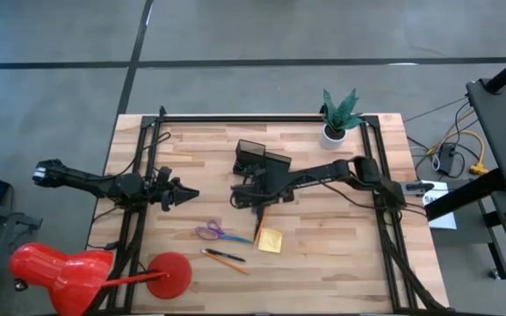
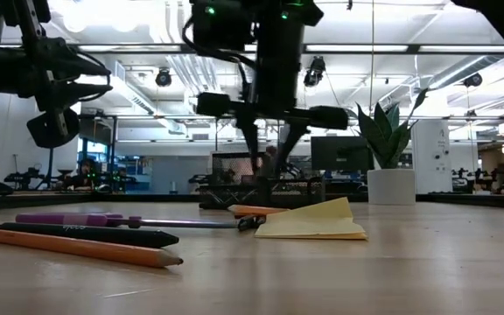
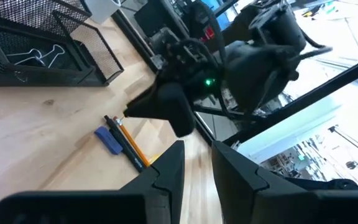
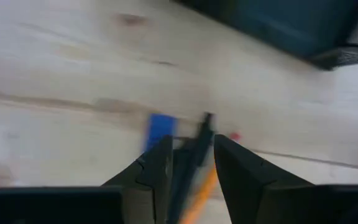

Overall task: Pick and place office supplies into organizer
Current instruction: Put the blue eraser into the desk organizer

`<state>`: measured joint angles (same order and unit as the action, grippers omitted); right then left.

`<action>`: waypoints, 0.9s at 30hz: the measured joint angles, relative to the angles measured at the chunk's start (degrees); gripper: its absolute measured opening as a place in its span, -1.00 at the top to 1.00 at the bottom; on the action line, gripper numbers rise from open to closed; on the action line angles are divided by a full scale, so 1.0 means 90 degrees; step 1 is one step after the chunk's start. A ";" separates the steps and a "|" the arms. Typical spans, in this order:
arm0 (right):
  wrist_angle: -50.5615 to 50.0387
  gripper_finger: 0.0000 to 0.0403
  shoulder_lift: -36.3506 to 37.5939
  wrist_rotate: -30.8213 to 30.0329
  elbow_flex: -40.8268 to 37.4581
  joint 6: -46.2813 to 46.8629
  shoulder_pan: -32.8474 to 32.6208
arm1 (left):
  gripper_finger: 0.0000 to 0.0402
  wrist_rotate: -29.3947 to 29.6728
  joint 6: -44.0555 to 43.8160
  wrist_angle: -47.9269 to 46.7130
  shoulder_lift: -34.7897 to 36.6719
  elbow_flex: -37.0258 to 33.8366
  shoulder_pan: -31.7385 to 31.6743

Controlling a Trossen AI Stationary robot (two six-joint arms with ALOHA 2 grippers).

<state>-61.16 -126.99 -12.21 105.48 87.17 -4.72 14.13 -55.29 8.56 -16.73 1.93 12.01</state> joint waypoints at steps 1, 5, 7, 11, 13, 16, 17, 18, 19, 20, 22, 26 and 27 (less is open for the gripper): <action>0.0057 0.43 -0.0044 0.0000 0.0115 0.0010 -0.0011 | 0.67 -0.0011 0.0000 -0.0005 0.0000 0.0000 -0.0001; 0.0053 0.36 -0.0484 -0.0179 0.0793 -0.0026 -0.0092 | 0.67 -0.0036 -0.0002 -0.0001 0.0017 0.0000 -0.0001; -0.0112 0.33 -0.0794 -0.0309 0.1213 -0.0179 -0.0089 | 0.67 -0.0041 -0.0002 0.0001 0.0054 0.0001 -0.0002; -0.1102 0.27 -0.1474 -0.0348 0.2057 -0.0239 -0.0108 | 0.67 -0.0044 -0.0002 0.0003 0.0131 0.0023 -0.0002; -0.1716 0.23 -0.1749 -0.0296 0.2471 -0.0217 -0.0130 | 0.67 -0.0046 -0.0002 0.0025 0.0175 0.0032 -0.0001; -0.2149 0.17 -0.2059 -0.0186 0.3043 -0.0245 -0.0144 | 0.67 -0.0056 -0.0002 -0.0007 0.0247 0.0032 -0.0002; -0.2126 0.15 -0.2119 -0.0176 0.3187 -0.0280 -0.0145 | 0.67 -0.0065 -0.0005 -0.0006 0.0259 0.0032 -0.0002; -0.2102 0.13 -0.2172 -0.0185 0.3287 -0.0263 -0.0158 | 0.67 -0.0073 -0.0002 0.0011 0.0266 0.0033 -0.0002; -0.2007 0.11 -0.2182 -0.0189 0.3292 -0.0185 -0.0171 | 0.67 -0.0081 -0.0003 0.0000 0.0284 0.0034 0.0000; -0.1887 0.09 -0.2182 -0.0171 0.3260 -0.0109 -0.0190 | 0.67 -0.0110 -0.0005 -0.0012 0.0299 0.0034 0.0000; -0.1793 0.06 -0.2184 -0.0137 0.3244 -0.0022 -0.0213 | 0.67 -0.0156 -0.0003 0.0001 0.0299 0.0034 -0.0002; -0.1832 0.02 -0.2194 -0.0224 0.3238 0.0030 -0.0196 | 0.67 -0.0304 -0.0005 -0.0003 0.0294 0.0034 -0.0002; -0.1828 0.02 -0.2196 -0.0308 0.3218 0.0037 -0.0191 | 0.67 -0.0318 -0.0003 -0.0001 0.0287 0.0034 0.0000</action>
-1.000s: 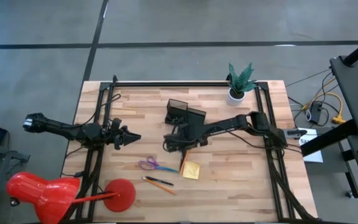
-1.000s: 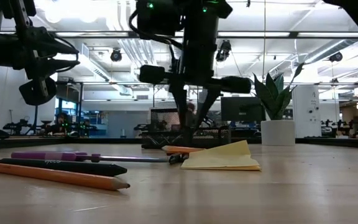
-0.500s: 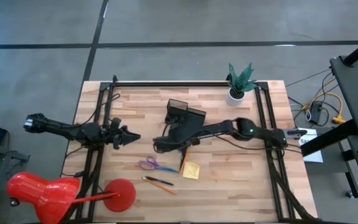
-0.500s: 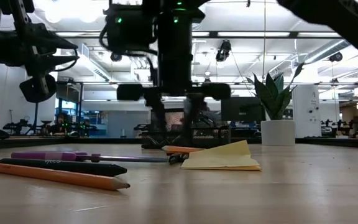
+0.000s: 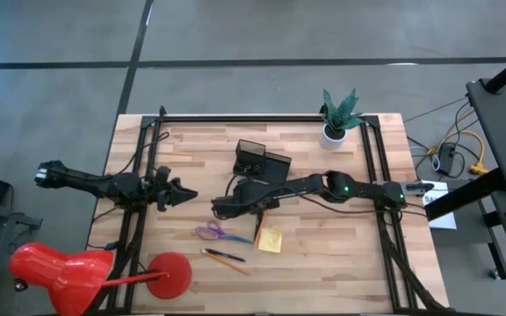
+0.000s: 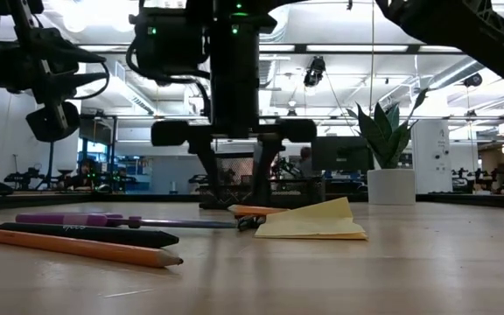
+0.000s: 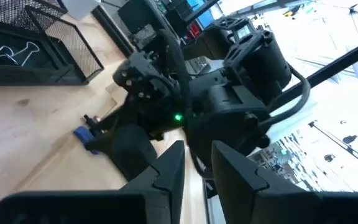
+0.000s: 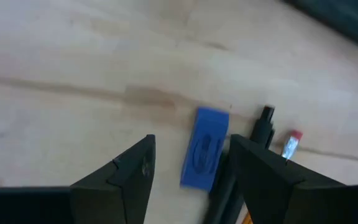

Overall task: Pick and place office supplies into organizer
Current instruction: Put the blue eraser into the desk organizer

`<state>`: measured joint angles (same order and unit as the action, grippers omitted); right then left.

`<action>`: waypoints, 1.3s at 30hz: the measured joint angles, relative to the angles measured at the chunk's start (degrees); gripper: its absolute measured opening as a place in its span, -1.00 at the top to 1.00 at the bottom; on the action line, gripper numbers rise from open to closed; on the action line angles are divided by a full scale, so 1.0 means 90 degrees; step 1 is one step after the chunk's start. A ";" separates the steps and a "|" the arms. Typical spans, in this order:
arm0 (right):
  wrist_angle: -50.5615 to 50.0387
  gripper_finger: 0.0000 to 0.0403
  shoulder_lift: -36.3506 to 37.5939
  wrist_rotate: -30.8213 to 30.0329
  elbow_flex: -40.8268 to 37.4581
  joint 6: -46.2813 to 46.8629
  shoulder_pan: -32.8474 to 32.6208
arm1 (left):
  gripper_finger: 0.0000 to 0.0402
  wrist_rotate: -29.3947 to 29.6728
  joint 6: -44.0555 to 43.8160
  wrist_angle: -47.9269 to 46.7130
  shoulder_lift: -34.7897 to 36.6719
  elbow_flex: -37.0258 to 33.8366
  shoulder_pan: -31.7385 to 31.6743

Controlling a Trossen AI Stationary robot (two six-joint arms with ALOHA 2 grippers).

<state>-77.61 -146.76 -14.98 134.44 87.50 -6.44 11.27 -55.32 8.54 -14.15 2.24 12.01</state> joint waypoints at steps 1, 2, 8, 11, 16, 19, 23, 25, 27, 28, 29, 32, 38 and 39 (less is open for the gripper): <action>0.0001 0.02 -0.0002 -0.0060 -0.0027 0.0039 0.0000 | 0.67 -0.0017 -0.0001 -0.0005 -0.0003 0.0000 -0.0002; -0.0001 0.02 -0.0002 -0.0110 -0.0057 0.0073 -0.0004 | 0.67 -0.0032 -0.0002 -0.0011 0.0001 0.0000 -0.0001; 0.0107 0.01 -0.0002 -0.0193 -0.0313 -0.0014 -0.0003 | 0.67 -0.0059 0.0001 -0.0001 0.0000 0.0000 -0.0002; 0.0255 0.01 -0.0002 -0.0205 -0.0489 -0.0205 -0.0005 | 0.67 -0.0061 0.0003 -0.0006 0.0000 0.0000 -0.0002; 0.0378 0.03 0.0002 -0.0099 -0.0530 -0.0439 -0.0005 | 0.67 -0.0063 0.0011 -0.0003 0.0000 0.0002 0.0000; 0.0362 0.06 0.0002 -0.0043 -0.0497 -0.0455 -0.0004 | 0.67 -0.0066 0.0011 -0.0006 0.0000 0.0002 -0.0001; 0.0365 0.13 0.0002 0.0081 -0.0497 -0.0619 -0.0037 | 0.67 -0.0078 0.0013 -0.0006 0.0000 0.0002 -0.0002; 0.0362 0.18 0.0002 0.0100 -0.0499 -0.0594 -0.0080 | 0.67 -0.0078 0.0015 -0.0006 0.0000 0.0002 0.0000; 0.0360 0.25 0.0002 0.0105 -0.0499 -0.0549 -0.0128 | 0.67 -0.0078 0.0015 -0.0006 -0.0002 0.0002 0.0000; 0.0358 0.28 0.0002 0.0118 -0.0499 -0.0546 -0.0151 | 0.67 -0.0076 0.0015 -0.0006 -0.0003 0.0002 -0.0002; 0.0359 0.31 0.0002 0.0124 -0.0497 -0.0544 -0.0169 | 0.67 -0.0076 0.0015 -0.0006 -0.0003 0.0002 -0.0002; 0.0360 0.39 0.0002 0.0138 -0.0499 -0.0533 -0.0201 | 0.67 -0.0076 0.0018 -0.0006 -0.0003 0.0002 0.0000; 0.0357 0.52 0.0002 0.0127 -0.0497 -0.0621 -0.0204 | 0.67 -0.0073 0.0018 -0.0006 -0.0005 0.0002 -0.0002; 0.0355 0.55 0.0002 0.0112 -0.0499 -0.0626 -0.0204 | 0.67 -0.0073 0.0018 -0.0006 -0.0005 0.0002 0.0000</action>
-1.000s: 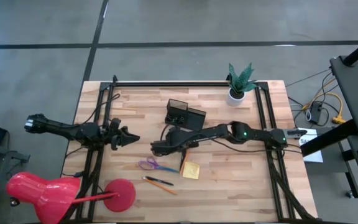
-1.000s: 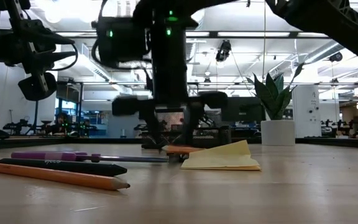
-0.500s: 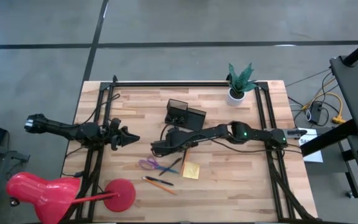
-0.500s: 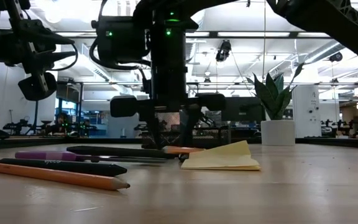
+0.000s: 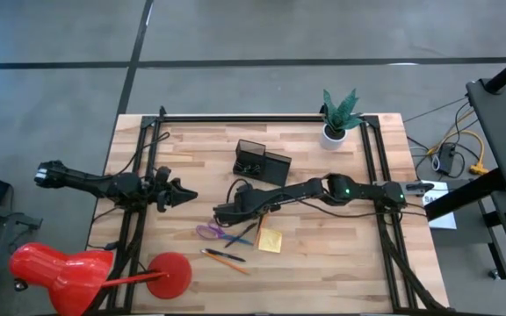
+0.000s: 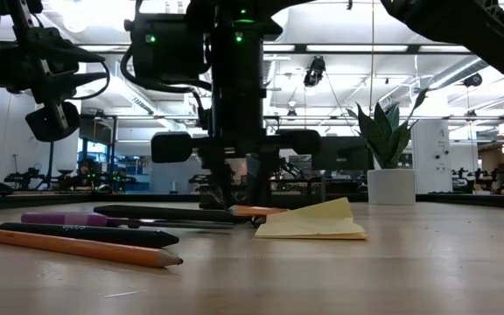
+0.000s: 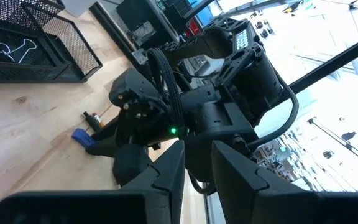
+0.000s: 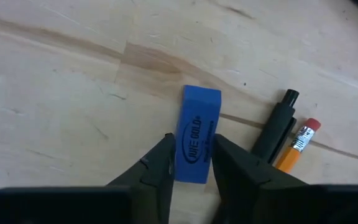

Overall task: Pick and place office supplies into organizer
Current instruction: Put the blue eraser into the desk organizer

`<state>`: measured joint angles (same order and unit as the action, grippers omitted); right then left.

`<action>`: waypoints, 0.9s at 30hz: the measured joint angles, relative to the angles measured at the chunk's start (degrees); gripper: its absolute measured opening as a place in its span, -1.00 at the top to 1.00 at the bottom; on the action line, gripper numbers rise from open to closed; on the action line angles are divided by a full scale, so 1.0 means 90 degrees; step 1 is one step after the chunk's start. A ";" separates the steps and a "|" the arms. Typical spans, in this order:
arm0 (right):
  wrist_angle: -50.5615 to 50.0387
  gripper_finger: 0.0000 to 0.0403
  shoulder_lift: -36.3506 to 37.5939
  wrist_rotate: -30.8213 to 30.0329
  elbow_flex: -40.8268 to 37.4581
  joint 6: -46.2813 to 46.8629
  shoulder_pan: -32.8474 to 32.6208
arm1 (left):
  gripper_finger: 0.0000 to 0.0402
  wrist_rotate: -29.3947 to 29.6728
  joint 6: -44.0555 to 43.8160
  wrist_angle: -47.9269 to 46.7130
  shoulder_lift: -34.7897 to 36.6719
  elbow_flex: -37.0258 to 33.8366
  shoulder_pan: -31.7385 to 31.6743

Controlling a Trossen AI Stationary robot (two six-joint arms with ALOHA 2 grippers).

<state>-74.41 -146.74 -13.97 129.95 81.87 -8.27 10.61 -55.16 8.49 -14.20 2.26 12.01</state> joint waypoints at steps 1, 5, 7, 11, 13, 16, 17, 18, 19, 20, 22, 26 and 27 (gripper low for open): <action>-0.0003 0.57 0.0000 -0.0022 -0.0001 -0.0007 0.0000 | 0.67 0.0001 0.0000 0.0000 0.0000 0.0000 -0.0001; -0.0018 0.67 0.0000 -0.0174 0.0006 -0.0258 -0.0009 | 0.67 0.0012 0.0000 0.0000 0.0000 0.0000 -0.0001; -0.0051 0.71 -0.0004 -0.0295 0.0084 -0.0456 -0.0011 | 0.67 0.0012 0.0002 0.0000 0.0000 0.0000 0.0000; -0.0061 0.80 -0.0014 -0.0695 0.0410 -0.0740 0.0003 | 0.67 0.0012 0.0000 0.0000 0.0008 0.0000 -0.0002; -0.0014 0.84 0.0066 -0.0881 0.0551 -0.0886 0.0036 | 0.67 0.0011 0.0000 0.0002 0.0012 0.0000 -0.0002; 0.0077 0.90 0.0396 -0.0994 0.0515 -0.1038 0.0113 | 0.67 0.0011 0.0001 0.0002 0.0013 0.0000 -0.0002; 0.0072 0.91 0.0512 -0.1038 0.0515 -0.1131 0.0148 | 0.67 0.0010 0.0002 0.0002 0.0015 0.0000 -0.0002; 0.0048 0.93 0.0630 -0.1083 0.0515 -0.1227 0.0180 | 0.67 0.0010 0.0002 0.0002 0.0015 0.0000 -0.0002; -0.0026 0.94 0.0743 -0.1113 0.0515 -0.1323 0.0215 | 0.67 0.0010 0.0002 0.0002 0.0013 0.0000 -0.0001; -0.0095 0.95 0.0845 -0.1086 0.0515 -0.1453 0.0245 | 0.67 0.0010 0.0002 0.0002 0.0015 0.0000 -0.0001; -0.0207 0.96 0.0959 -0.0779 0.0525 -0.1705 0.0334 | 0.67 0.0011 0.0002 0.0002 0.0013 0.0000 0.0000; -0.0335 0.94 0.0846 0.0298 0.0435 -0.1862 0.0491 | 0.67 0.0010 0.0005 0.0002 0.0012 0.0000 0.0000; -0.0294 0.92 0.0767 0.0503 0.0423 -0.1854 0.0513 | 0.67 0.0010 0.0005 0.0002 0.0012 0.0000 -0.0001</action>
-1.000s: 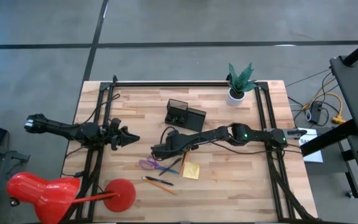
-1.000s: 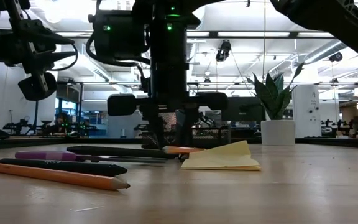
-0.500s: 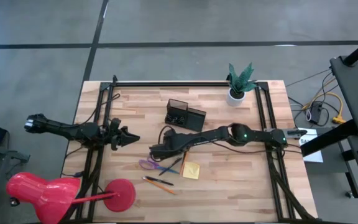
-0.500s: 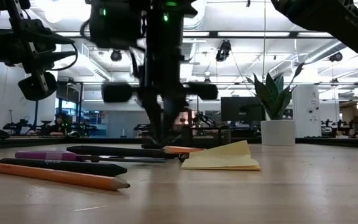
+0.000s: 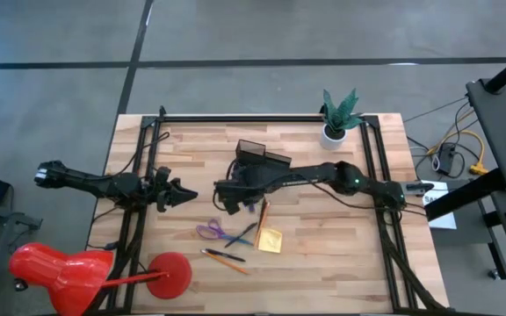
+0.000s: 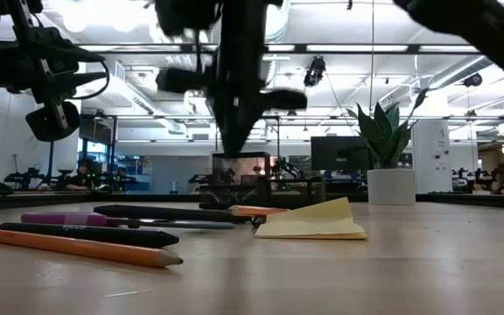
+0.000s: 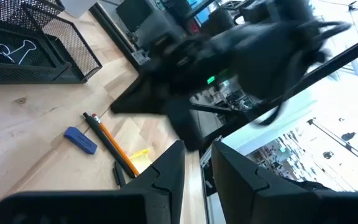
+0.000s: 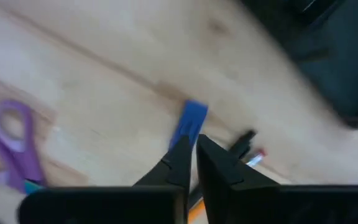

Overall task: Pick and place office supplies into organizer
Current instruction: Put the blue eraser into the desk organizer

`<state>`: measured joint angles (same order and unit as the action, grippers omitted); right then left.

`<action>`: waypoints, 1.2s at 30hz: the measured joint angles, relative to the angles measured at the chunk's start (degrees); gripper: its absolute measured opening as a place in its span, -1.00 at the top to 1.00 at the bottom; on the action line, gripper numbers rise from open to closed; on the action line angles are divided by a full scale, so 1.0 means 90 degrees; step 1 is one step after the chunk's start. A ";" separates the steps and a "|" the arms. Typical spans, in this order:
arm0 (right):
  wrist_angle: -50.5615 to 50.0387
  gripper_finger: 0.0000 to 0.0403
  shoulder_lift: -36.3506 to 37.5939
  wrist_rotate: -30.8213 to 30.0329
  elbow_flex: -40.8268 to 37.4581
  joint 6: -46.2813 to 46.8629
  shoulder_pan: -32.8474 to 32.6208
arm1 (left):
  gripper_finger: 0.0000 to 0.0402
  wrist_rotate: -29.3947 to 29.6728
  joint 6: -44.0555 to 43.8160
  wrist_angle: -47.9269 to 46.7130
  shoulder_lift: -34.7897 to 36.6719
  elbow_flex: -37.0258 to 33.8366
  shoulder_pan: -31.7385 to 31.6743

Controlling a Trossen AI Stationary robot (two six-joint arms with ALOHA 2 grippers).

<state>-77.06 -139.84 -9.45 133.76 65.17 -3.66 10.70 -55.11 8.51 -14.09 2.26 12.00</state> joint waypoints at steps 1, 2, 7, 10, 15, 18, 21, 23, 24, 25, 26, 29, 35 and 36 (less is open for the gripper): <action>0.0009 0.88 -0.0117 0.0179 -0.0006 0.0041 0.0004 | 0.67 0.0000 0.0002 -0.0004 0.0000 0.0000 -0.0001; 0.0020 0.84 -0.0190 0.0333 -0.0013 0.0092 0.0002 | 0.67 0.0000 0.0002 0.0001 0.0000 0.0000 0.0001; 0.0130 0.56 -0.0418 0.0502 -0.0010 0.0405 -0.0059 | 0.67 -0.0005 0.0002 0.0002 -0.0001 0.0000 -0.0001; 0.0128 0.40 -0.0508 0.0354 -0.0010 0.0519 -0.0076 | 0.67 -0.0013 0.0002 0.0000 0.0001 0.0000 -0.0001; 0.0376 0.24 -0.0673 0.0336 -0.0025 0.0558 -0.0073 | 0.67 -0.0010 0.0002 -0.0002 0.0000 0.0000 -0.0001; 0.0396 0.21 -0.0776 0.0206 -0.0046 0.0626 -0.0076 | 0.67 -0.0010 0.0002 -0.0002 0.0002 0.0000 0.0001; 0.0381 0.23 -0.0810 0.0166 -0.0070 0.0727 -0.0076 | 0.67 -0.0010 0.0000 -0.0005 0.0000 0.0000 -0.0001; 0.0288 0.26 -0.0810 0.0069 -0.0107 0.0821 -0.0076 | 0.67 -0.0010 0.0000 0.0000 0.0000 0.0000 0.0001; 0.0255 0.28 -0.0811 0.0018 -0.0144 0.0866 -0.0081 | 0.67 -0.0010 -0.0002 -0.0002 0.0000 0.0000 -0.0001; 0.0269 0.29 -0.0815 0.0006 -0.0169 0.0878 -0.0079 | 0.67 -0.0010 -0.0004 -0.0002 0.0001 0.0000 0.0001; 0.0279 0.30 -0.0815 0.0006 -0.0176 0.0861 -0.0076 | 0.67 -0.0011 -0.0003 -0.0002 0.0001 0.0000 0.0001; 0.0277 0.31 -0.0815 0.0012 -0.0188 0.0764 -0.0076 | 0.67 -0.0012 -0.0002 -0.0002 0.0000 0.0000 0.0000; 0.0318 0.38 -0.0815 0.0014 -0.0234 0.0547 -0.0076 | 0.67 -0.0012 0.0000 -0.0002 0.0000 0.0000 0.0001; 0.0325 0.42 -0.0815 0.0005 -0.0238 0.0514 -0.0076 | 0.67 -0.0012 0.0000 -0.0002 -0.0002 0.0000 -0.0001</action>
<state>-74.14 -147.17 -9.40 131.62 69.80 -4.34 10.59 -55.11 8.49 -14.11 2.26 11.99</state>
